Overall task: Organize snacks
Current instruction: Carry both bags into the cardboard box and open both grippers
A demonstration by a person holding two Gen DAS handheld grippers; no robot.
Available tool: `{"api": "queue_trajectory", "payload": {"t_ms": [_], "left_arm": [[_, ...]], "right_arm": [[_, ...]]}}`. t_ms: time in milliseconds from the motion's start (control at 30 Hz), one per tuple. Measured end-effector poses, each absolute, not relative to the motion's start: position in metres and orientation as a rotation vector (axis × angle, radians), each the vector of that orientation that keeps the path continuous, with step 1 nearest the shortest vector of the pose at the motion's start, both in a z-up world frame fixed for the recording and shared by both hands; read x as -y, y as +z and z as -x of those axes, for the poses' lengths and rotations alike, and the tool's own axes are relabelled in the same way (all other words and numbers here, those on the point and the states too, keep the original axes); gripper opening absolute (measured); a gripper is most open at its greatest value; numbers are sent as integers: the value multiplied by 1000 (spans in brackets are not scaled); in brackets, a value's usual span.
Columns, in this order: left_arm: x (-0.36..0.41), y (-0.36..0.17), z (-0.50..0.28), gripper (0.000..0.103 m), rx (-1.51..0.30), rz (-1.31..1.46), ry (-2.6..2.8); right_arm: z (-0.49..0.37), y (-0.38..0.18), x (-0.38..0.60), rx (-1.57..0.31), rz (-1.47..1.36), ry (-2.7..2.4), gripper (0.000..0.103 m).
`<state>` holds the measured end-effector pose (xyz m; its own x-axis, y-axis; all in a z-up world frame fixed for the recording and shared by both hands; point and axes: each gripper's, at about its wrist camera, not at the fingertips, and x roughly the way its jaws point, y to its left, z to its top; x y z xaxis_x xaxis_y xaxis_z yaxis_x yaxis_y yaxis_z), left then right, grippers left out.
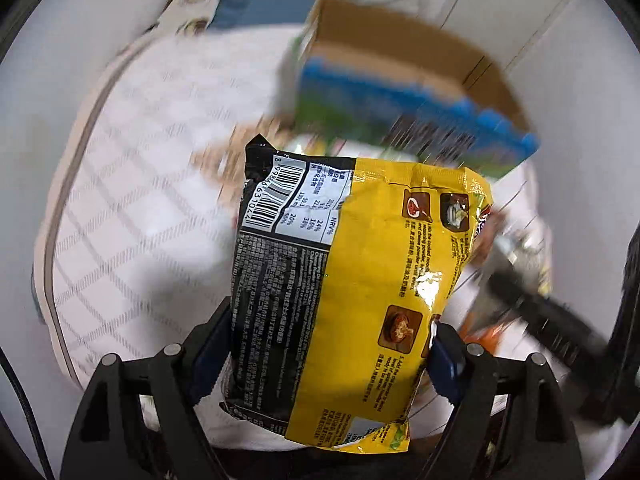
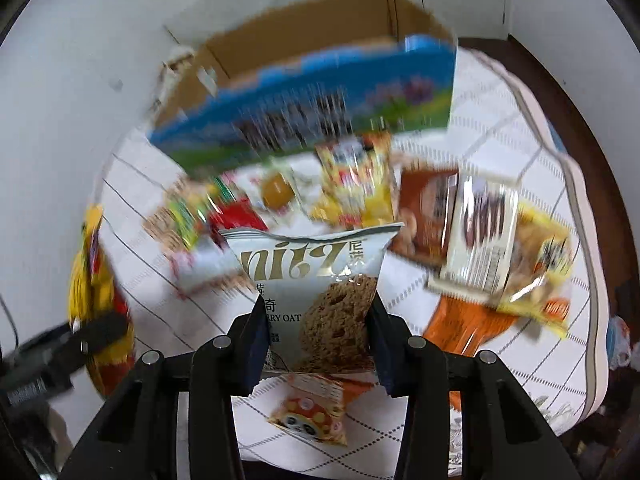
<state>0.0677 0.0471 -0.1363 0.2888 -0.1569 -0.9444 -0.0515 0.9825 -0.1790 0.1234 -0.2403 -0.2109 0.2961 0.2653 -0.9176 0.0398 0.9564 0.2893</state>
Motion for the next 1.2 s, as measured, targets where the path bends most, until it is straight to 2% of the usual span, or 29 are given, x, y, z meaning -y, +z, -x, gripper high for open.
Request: {"api": "queue_trajectory", "payload": {"t_ms": [167,367,667,1000,1067,1133,1200], "left_arm": [[-13,-90,-140,83,-1226,201,-100],[18,-84,-254,83,-1248,223,-98],[34,-152,-398,83,-1430,265,-61],[47,-206,-446,83,-1525,210,-20],[47,-217,-454,83,-1533,182,-28],[49,-219,-455,90,-1519,156,-32],[49,-220,-453,92,-1519,150,-34]], "right_arm": [[-155,-125,265,-1182,-327,204,46],[-254,-69,292,-1159,-333,220,46],[-413,-131,290,-1302,-288,199,46],[-484,-208,290,-1392,-221,175,47],[-490,-223,291,-1430,-210,173,54],[-495,-230,292,-1460,-187,160,82],[-497,-232,294,-1465,-170,164,86]]}}
